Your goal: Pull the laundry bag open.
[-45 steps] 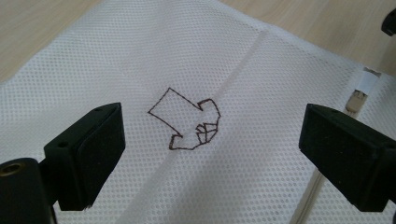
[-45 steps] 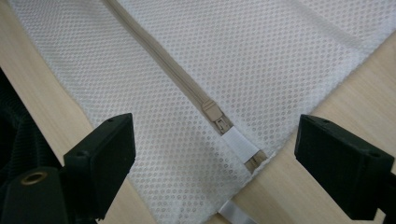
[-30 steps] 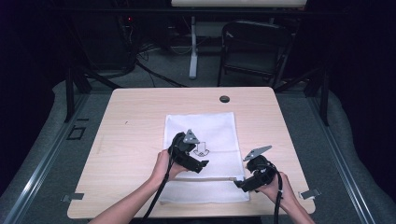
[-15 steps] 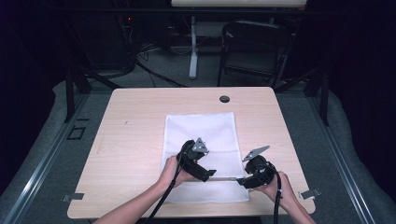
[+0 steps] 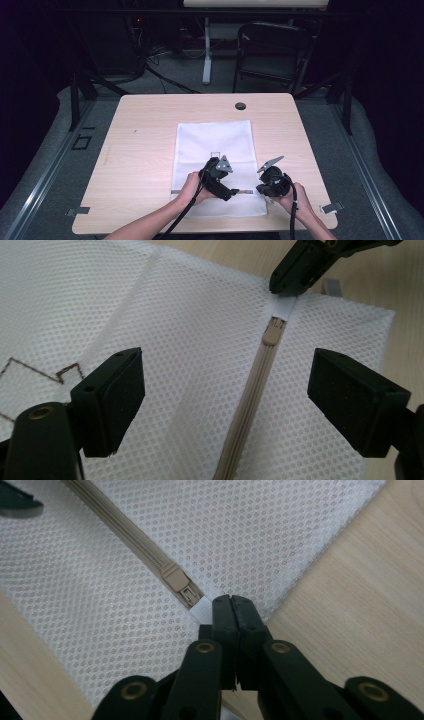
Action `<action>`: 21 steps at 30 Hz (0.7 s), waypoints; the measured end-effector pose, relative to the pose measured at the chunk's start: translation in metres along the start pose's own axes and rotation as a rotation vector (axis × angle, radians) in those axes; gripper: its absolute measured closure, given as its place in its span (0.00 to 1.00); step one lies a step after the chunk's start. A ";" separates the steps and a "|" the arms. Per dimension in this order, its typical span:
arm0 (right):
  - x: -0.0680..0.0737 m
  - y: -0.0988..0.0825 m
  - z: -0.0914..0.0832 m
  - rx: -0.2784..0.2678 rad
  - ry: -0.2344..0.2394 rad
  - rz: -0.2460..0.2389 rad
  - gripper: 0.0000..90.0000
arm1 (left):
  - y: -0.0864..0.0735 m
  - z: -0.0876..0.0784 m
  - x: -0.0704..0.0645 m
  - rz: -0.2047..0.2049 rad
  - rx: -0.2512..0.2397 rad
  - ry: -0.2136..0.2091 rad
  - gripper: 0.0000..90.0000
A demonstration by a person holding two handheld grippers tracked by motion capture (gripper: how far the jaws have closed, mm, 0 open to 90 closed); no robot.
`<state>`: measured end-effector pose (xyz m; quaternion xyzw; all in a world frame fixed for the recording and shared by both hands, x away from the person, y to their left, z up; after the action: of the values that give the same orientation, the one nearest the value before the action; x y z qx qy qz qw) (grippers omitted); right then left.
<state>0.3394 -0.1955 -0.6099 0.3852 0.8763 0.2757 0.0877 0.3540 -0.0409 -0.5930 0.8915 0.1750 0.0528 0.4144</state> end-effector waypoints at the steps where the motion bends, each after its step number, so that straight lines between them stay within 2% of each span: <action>1: 0.000 0.000 0.001 0.002 0.002 0.001 1.00 | 0.000 0.002 -0.001 0.003 0.002 -0.003 0.18; 3: 0.002 -0.001 0.005 0.000 0.019 0.015 1.00 | -0.002 0.007 -0.005 0.016 0.017 -0.021 0.20; 4: 0.002 -0.002 0.006 0.005 0.025 0.008 1.00 | -0.002 0.009 -0.007 0.021 0.020 -0.019 0.23; 5: 0.003 -0.001 0.006 0.002 0.028 -0.003 1.00 | -0.002 0.010 -0.008 0.030 0.024 -0.039 0.25; 10: 0.001 -0.003 0.005 0.009 0.021 -0.003 1.00 | 0.002 0.017 -0.013 0.065 0.002 -0.051 0.35; 13: 0.001 -0.002 0.006 0.004 0.024 -0.001 1.00 | 0.004 0.021 -0.016 0.066 -0.005 -0.075 0.44; 15: 0.002 -0.003 0.006 -0.010 0.038 0.002 1.00 | 0.004 0.023 -0.017 0.068 0.008 -0.069 0.50; 18: 0.002 -0.004 0.005 -0.013 0.038 0.021 1.00 | 0.004 0.029 -0.021 0.078 0.001 -0.095 0.58; 19: 0.002 -0.003 0.006 -0.030 0.032 0.029 1.00 | 0.004 0.029 -0.022 0.087 0.008 -0.095 0.61; 21: 0.001 -0.004 0.006 -0.019 0.020 0.017 1.00 | 0.005 0.033 -0.023 0.083 0.003 -0.101 0.65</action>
<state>0.3384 -0.1942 -0.6165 0.3892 0.8711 0.2887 0.0801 0.3415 -0.0756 -0.6091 0.9001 0.1168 0.0248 0.4189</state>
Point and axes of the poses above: each handheld gripper's, and its own axes: z roughly forward along the jaws, y roughly out of its top, x roughly to its left, the point moved 7 cm from there along z, roughly forward along the jaws, and after that the axes turned 8 degrees about -x, right-handed, at the moved point
